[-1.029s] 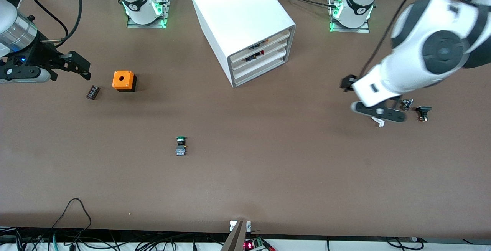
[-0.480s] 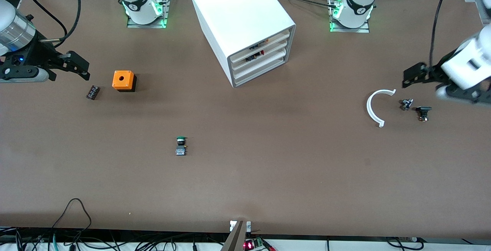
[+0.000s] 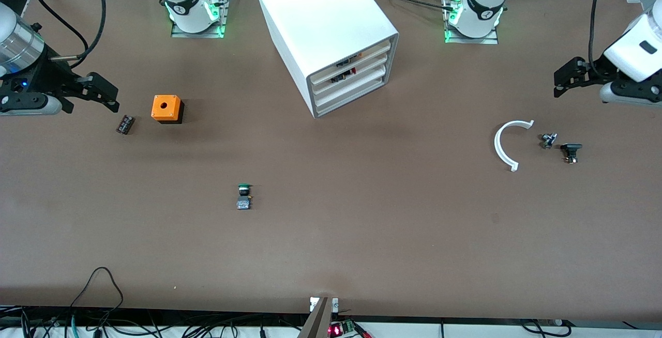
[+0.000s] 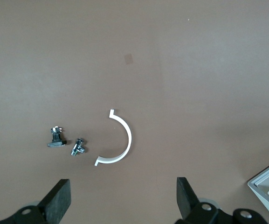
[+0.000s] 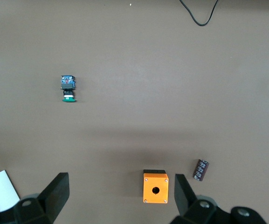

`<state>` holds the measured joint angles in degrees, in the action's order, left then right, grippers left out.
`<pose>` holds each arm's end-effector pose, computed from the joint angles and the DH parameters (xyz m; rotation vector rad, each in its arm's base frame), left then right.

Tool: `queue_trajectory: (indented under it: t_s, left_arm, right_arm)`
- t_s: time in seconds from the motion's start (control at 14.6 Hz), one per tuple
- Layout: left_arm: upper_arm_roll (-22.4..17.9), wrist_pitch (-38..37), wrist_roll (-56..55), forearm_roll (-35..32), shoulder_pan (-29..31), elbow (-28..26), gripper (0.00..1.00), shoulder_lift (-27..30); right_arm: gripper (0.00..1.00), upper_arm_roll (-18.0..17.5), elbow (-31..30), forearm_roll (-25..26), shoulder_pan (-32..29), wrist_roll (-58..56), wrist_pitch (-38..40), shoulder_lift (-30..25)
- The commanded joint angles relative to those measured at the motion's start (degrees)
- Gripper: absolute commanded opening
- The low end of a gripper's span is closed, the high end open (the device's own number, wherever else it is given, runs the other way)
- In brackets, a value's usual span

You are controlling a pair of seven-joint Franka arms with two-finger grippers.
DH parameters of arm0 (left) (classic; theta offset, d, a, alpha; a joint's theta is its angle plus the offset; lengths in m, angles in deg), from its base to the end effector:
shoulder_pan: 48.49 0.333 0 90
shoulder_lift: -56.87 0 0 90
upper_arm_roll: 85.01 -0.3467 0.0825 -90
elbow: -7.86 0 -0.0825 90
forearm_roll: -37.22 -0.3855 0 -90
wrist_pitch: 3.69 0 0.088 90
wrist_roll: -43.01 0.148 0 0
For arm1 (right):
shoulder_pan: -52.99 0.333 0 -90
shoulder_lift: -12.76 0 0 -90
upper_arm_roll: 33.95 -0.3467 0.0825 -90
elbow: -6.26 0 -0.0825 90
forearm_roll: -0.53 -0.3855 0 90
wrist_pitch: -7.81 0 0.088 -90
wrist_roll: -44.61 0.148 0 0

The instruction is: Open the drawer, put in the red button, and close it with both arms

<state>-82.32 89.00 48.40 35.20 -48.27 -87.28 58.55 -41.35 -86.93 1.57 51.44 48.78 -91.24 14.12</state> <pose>0.5478 -0.0189 0.5920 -3.0978 0.2157 0.0224 0.5781 0.0560 0.5888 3.1307 0.0490 0.1249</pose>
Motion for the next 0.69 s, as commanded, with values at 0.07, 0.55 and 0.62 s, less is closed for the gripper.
queue_trajectory:
  t_s: [0.07,0.55,0.62]
  left_arm:
    - [-0.1,0.0,0.0,-0.7,-0.3,-0.1,1.00,0.5]
    - [0.0,-0.4,-2.7,1.3,-0.3,0.0,1.00,0.3]
    - [0.0,-0.4,-2.7,1.3,-0.3,0.0,1.00,0.3]
  right_arm:
    - [1.00,-0.9,1.4,-0.2,-0.9,0.2,0.9,0.7]
    - [1.00,-1.0,1.3,-0.2,-0.9,-0.1,1.0,0.7]
    - [1.00,-1.0,1.3,-0.2,-0.8,-0.1,1.0,0.7]
